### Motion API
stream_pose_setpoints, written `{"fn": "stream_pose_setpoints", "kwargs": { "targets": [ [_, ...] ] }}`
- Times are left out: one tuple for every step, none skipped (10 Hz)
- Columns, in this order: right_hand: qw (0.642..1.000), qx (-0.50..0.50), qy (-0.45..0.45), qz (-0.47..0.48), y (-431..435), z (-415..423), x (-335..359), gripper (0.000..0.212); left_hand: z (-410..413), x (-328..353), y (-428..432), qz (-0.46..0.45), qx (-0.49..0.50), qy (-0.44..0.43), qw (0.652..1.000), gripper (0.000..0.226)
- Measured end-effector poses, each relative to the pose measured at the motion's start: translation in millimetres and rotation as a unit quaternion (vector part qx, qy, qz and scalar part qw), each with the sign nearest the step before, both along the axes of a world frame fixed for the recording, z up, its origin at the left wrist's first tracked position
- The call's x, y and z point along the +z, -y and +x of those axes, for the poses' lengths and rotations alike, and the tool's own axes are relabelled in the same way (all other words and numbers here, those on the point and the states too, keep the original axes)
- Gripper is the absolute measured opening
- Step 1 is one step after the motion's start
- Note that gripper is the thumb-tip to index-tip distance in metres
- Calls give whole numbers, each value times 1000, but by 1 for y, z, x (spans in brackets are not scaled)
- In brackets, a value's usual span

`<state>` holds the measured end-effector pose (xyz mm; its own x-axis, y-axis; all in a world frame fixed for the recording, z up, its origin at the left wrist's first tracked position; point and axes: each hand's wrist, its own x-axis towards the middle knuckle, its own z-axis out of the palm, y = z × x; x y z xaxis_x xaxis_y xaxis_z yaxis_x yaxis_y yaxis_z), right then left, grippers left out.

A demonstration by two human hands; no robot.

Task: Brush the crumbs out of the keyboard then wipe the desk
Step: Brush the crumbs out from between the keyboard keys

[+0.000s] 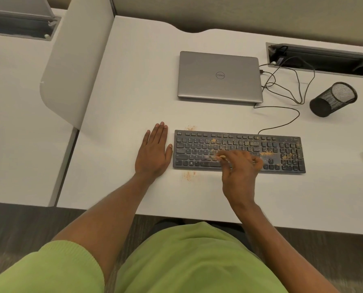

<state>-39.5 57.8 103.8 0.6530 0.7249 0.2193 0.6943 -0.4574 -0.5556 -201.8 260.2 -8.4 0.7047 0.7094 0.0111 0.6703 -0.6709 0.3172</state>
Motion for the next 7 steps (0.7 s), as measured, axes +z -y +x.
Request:
{"fn": "stream_pose_setpoints", "kwargs": {
  "targets": [
    [1000, -23, 15, 9, 5, 4, 6, 19, 0, 0, 0, 0, -1, 0, 1000, 68],
    [999, 9, -13, 37, 1, 1, 13, 18, 0, -1, 0, 1, -1, -2, 1000, 68],
    [998, 51, -38, 28, -5, -3, 12, 19, 0, 0, 0, -1, 1, -5, 1000, 68],
    [997, 61, -37, -1, -4, 0, 6, 17, 0, 1, 0, 0, 1, -6, 1000, 68],
    [999, 18, -8, -28, 5, 8, 4, 19, 0, 0, 0, -1, 0, -3, 1000, 68],
    [999, -24, 15, -15, 12, 13, 8, 19, 1, 1, 0, -2, 0, -6, 1000, 68],
    [1000, 2, -13, 24, 9, 9, 12, 19, 0, 1, 0, -3, 0, -8, 1000, 69]
  ]
}}
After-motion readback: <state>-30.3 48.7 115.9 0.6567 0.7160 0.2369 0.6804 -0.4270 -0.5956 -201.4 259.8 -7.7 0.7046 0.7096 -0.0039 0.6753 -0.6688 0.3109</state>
